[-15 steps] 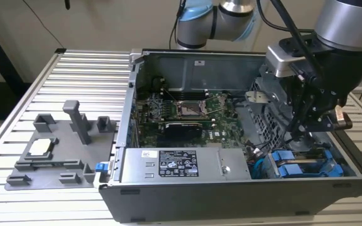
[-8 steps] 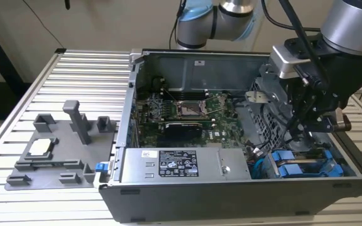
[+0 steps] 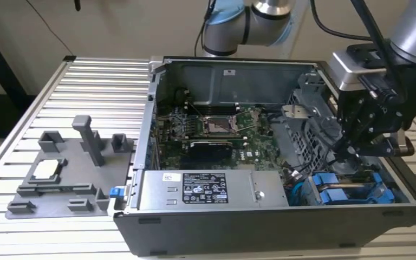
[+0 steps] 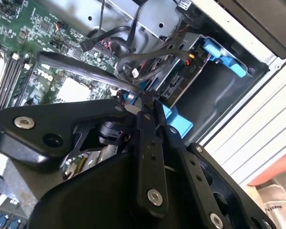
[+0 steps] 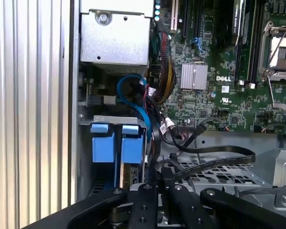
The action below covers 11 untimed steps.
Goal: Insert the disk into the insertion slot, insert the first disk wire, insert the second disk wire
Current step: 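Insert the second disk wire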
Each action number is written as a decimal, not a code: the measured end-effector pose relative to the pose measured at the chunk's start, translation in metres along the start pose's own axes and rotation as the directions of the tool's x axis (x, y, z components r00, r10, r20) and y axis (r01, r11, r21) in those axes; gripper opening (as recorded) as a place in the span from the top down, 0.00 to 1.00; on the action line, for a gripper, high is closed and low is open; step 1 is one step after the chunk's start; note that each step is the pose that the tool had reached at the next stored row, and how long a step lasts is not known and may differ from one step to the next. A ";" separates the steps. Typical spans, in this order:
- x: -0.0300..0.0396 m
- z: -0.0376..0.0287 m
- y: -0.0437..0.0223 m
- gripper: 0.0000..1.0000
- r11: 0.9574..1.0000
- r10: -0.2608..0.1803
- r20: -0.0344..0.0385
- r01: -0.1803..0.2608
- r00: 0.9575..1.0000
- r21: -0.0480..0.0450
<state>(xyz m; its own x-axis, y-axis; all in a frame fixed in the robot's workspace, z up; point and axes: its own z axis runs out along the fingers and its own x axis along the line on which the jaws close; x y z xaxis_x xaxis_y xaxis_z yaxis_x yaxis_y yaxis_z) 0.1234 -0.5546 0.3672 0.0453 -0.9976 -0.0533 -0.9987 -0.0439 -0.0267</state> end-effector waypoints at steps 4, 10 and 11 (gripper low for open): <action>0.0030 0.0013 -0.0099 0.84 0.999 0.002 0.002 -0.002 1.000 -0.035; 0.0078 0.0038 -0.0179 0.84 0.998 0.004 0.010 -0.003 1.000 -0.059; 0.0090 0.0044 -0.0182 0.84 0.998 0.004 0.012 -0.003 1.000 -0.060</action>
<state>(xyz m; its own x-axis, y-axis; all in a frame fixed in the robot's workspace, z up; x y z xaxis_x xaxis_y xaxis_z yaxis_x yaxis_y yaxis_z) 0.1421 -0.5625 0.3629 0.0418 -0.9970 -0.0658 -0.9985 -0.0440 0.0335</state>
